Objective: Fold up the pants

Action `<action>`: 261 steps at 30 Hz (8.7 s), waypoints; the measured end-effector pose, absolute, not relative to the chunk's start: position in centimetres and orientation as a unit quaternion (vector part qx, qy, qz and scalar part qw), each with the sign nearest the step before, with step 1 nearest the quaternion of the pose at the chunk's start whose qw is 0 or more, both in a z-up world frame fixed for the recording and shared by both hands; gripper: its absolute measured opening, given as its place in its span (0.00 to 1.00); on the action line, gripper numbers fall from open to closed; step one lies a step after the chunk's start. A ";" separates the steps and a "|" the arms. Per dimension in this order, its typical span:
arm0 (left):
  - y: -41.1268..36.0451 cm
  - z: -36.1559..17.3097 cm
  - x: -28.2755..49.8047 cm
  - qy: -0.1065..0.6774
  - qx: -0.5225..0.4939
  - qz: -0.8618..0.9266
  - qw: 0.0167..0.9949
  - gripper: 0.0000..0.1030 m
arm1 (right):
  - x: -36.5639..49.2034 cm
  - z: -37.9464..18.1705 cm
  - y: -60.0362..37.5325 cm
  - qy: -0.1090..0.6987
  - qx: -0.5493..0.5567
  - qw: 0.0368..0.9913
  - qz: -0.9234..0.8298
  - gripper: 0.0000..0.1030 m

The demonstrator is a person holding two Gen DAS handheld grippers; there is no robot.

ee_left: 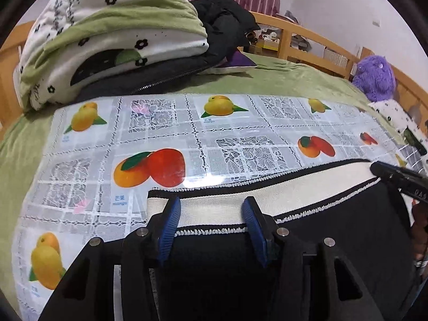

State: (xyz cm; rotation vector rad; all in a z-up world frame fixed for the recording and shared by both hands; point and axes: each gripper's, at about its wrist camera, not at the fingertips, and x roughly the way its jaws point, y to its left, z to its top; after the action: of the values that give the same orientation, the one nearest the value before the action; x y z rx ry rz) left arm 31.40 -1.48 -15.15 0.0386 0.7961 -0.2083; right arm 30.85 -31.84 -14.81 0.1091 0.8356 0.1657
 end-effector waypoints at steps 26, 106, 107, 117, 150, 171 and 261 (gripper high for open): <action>6.3 -14.9 5.4 0.471 -0.009 -0.145 0.870 0.48 | 7.2 -13.0 -37.3 0.458 0.192 0.860 0.115 0.40; 7.6 -12.6 12.7 0.435 -0.098 -0.097 0.890 0.50 | 17.2 -11.2 -34.9 0.419 0.137 0.896 0.054 0.42; 7.3 -13.1 13.6 0.438 -0.089 -0.091 0.890 0.50 | 18.1 -11.6 -34.9 0.421 0.140 0.895 0.052 0.42; 4.5 -13.6 19.7 0.435 -0.089 -0.112 0.889 0.50 | 25.8 -12.8 -32.7 0.427 0.130 0.891 0.088 0.13; 0.7 -14.1 21.3 0.484 -0.021 -0.159 0.860 0.52 | 21.7 -12.5 -29.8 0.461 0.068 0.878 0.106 0.20; 1.7 -2.6 4.0 0.408 -0.062 -0.149 0.899 0.63 | 3.2 -0.7 -29.5 0.426 0.077 0.899 0.062 0.53; 0.0 -1.2 -2.9 0.373 -0.008 -0.061 0.926 0.80 | -3.6 0.8 -24.2 0.405 0.028 0.914 -0.021 0.93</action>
State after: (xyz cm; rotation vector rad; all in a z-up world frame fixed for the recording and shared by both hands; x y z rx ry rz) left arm -2.87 0.02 -1.23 -0.0157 0.7652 -0.1261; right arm -3.61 -24.23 0.83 0.0586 0.8345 -0.0442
